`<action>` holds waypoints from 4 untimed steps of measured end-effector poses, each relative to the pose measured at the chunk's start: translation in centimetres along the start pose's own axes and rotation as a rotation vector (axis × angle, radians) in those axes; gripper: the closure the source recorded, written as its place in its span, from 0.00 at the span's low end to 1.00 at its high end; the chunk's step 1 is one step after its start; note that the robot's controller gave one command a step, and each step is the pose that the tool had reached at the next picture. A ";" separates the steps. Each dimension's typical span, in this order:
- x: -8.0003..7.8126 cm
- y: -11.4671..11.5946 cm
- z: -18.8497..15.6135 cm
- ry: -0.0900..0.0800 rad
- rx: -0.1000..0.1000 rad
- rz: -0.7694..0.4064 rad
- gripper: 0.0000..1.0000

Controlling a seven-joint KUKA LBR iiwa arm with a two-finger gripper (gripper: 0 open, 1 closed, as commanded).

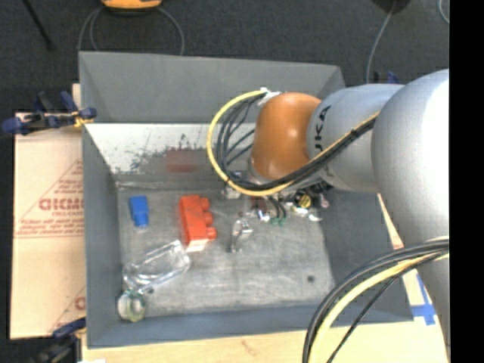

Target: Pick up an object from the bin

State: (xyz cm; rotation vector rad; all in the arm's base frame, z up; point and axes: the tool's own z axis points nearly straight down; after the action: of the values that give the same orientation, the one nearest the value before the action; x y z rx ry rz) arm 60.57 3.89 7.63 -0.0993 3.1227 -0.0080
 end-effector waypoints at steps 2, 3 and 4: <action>-1.9 6.9 0.0 0.004 -0.007 -0.011 0.00; -1.8 7.5 0.1 0.005 -0.012 0.226 0.00; -2.6 7.7 0.1 0.002 -0.005 0.067 0.00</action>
Offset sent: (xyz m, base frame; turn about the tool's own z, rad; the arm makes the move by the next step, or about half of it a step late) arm 0.0104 0.0588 -0.0063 -0.2013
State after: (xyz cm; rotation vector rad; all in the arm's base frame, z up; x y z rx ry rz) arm 62.72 11.77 7.52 0.0053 3.1265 0.0003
